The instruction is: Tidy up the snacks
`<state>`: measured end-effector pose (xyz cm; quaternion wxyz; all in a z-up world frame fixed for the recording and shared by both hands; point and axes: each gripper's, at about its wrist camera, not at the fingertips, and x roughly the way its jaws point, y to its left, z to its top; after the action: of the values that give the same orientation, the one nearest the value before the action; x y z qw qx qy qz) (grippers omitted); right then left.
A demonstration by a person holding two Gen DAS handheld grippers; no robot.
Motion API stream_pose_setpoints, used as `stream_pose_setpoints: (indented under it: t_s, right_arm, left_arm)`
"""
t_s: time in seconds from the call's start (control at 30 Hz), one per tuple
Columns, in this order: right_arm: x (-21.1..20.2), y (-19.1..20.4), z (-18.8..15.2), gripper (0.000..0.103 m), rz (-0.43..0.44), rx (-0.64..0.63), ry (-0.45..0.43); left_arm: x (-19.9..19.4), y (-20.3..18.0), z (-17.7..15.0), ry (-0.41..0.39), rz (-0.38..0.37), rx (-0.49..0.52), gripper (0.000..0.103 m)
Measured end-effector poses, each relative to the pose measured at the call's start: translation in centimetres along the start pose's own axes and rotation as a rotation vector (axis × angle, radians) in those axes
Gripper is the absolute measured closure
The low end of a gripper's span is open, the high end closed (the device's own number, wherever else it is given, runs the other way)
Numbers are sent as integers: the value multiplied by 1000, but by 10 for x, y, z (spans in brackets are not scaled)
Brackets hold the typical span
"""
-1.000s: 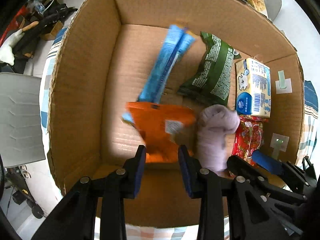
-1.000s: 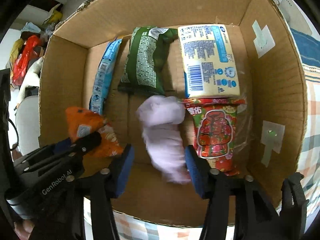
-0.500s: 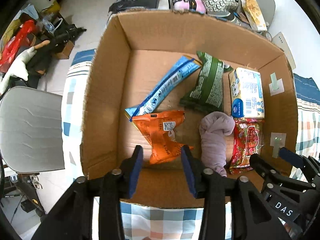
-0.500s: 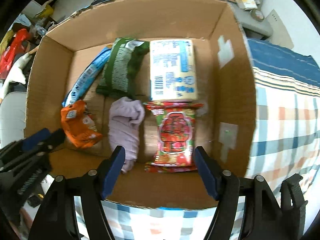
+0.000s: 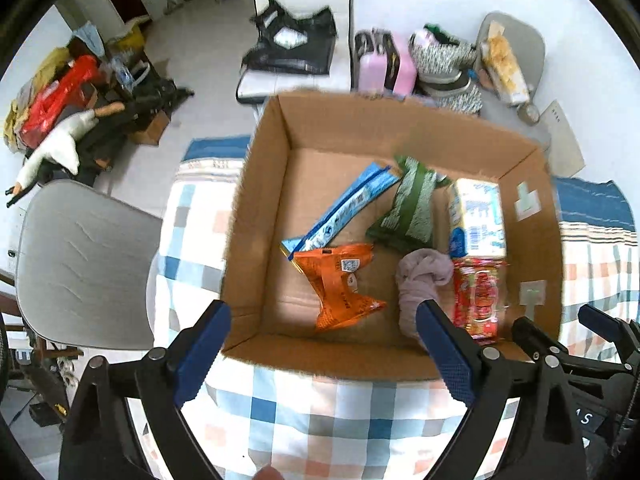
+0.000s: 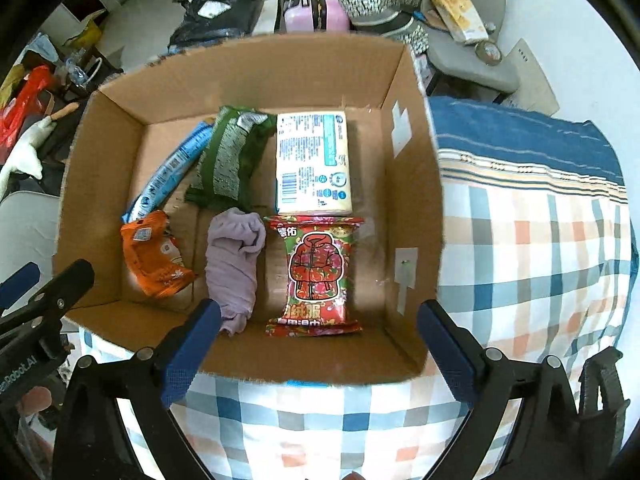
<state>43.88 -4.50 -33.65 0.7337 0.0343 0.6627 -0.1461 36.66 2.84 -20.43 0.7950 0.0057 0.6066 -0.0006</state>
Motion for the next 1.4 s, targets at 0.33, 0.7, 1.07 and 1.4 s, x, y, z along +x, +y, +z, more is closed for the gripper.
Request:
stream_pose_setpoints:
  t_s: [0.33,0.7,1.07,1.4]
  right_arm:
    - [-113,-10,-55,3,49,-21,-199]
    - [-219,-33,-131,3,71,-17,-344]
    - [-295,-42,-183,3,73,-32,-441]
    - [-331,-44,-203,3,66,-47,-507]
  left_arm:
    - [-123,4,-47,-194,-13,-28,8]
    - [-220,9,-97,-302,-11,-34,8]
    - [-280,1,-134,-368,0,-16,8]
    - [-294,-5,-151,-384,-11,0,8]
